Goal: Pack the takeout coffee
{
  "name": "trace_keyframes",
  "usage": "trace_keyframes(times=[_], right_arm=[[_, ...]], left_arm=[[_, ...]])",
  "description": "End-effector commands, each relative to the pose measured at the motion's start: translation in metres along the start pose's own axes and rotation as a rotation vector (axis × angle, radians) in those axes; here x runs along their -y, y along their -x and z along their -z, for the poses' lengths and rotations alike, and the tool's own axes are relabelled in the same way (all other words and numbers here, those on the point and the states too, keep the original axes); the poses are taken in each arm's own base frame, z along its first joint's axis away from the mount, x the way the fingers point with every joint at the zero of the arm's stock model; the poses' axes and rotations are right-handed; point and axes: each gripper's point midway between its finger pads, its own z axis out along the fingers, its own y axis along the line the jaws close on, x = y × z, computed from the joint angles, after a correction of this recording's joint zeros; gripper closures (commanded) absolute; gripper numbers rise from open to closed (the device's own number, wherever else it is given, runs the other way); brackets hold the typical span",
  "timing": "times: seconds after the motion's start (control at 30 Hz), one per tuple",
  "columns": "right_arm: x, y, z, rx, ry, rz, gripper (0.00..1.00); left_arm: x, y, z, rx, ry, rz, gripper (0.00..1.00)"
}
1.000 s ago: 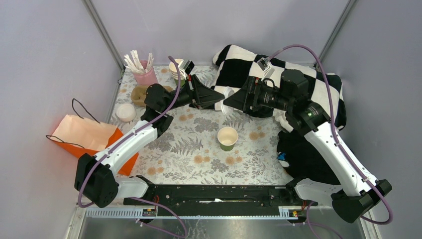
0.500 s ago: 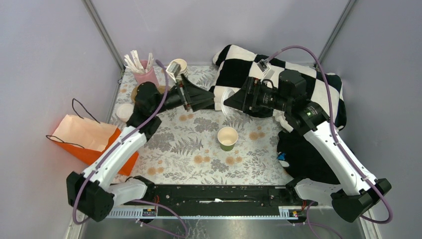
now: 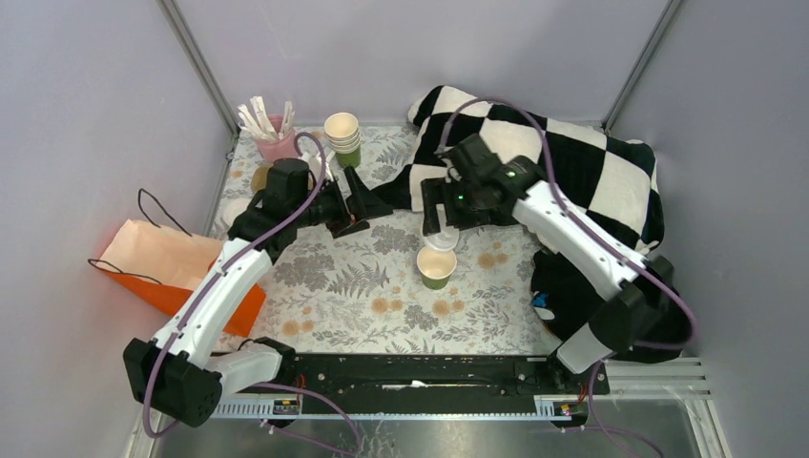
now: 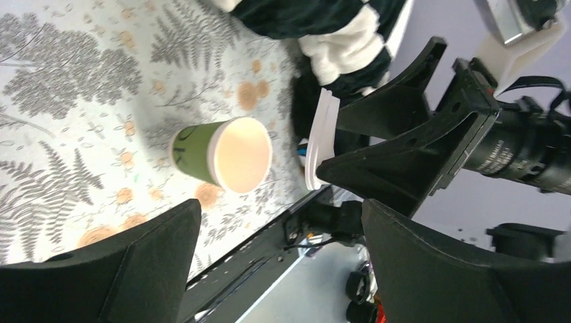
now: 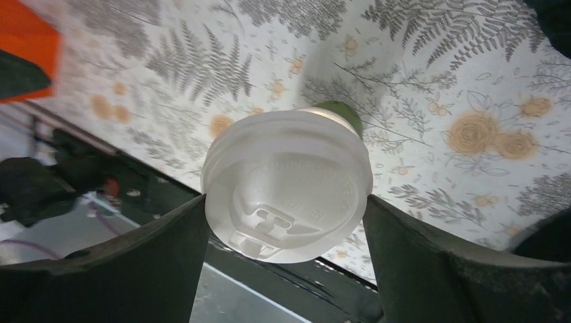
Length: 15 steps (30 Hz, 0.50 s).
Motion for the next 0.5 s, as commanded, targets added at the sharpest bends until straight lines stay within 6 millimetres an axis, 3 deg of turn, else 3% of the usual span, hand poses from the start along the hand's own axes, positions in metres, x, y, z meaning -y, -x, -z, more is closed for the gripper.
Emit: trace_keyframes(times=[0.0,0.2,0.47], right_arm=[[0.019,-0.021,-0.011,-0.143,-0.244,0.156,0.12],[0.018,-0.042,-0.032,-0.239,-0.328,0.225,0.11],[0.012,-0.054,-0.043,-0.276,-0.37,0.272,0.09]], left_arm=[[-0.034,-0.009,-0.011,-0.031,0.084,-0.067,0.07],[-0.068,-0.014,-0.022,-0.046,0.172,-0.094,0.07],[-0.084,-0.018,-0.023,-0.071,0.199,-0.117,0.07]])
